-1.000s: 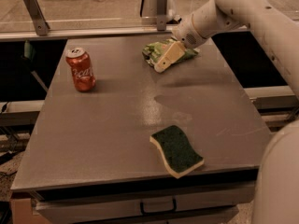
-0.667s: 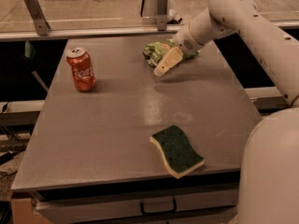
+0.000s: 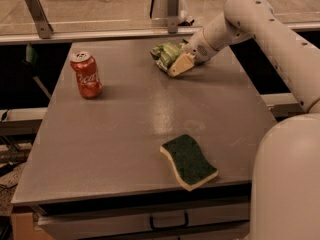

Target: Pick green jalapeno chip bag

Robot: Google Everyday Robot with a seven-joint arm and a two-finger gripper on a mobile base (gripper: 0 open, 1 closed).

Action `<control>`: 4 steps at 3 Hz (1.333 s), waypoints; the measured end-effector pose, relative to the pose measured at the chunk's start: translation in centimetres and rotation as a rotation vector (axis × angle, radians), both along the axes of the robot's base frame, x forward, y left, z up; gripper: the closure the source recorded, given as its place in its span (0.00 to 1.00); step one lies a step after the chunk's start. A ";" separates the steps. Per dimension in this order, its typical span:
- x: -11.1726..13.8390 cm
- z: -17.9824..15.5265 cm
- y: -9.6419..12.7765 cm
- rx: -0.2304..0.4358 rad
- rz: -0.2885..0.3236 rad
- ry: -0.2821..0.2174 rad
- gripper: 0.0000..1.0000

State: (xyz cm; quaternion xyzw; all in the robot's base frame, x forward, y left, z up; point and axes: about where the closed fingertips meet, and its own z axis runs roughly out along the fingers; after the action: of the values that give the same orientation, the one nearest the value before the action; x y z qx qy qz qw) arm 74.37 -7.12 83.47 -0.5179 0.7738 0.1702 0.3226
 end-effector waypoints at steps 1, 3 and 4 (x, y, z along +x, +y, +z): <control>-0.3 1.2 0.2 0.029 0.018 -0.017 0.70; -2.8 6.6 1.0 0.132 0.116 -0.104 1.00; -5.6 10.4 0.5 0.221 0.188 -0.151 1.00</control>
Offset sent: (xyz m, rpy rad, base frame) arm -0.0286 0.0059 0.0738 0.1345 -0.1223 0.1139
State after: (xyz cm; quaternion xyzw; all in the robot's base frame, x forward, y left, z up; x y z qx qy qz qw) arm 68.79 -6.62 93.91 -0.5606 0.6721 0.2445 0.4174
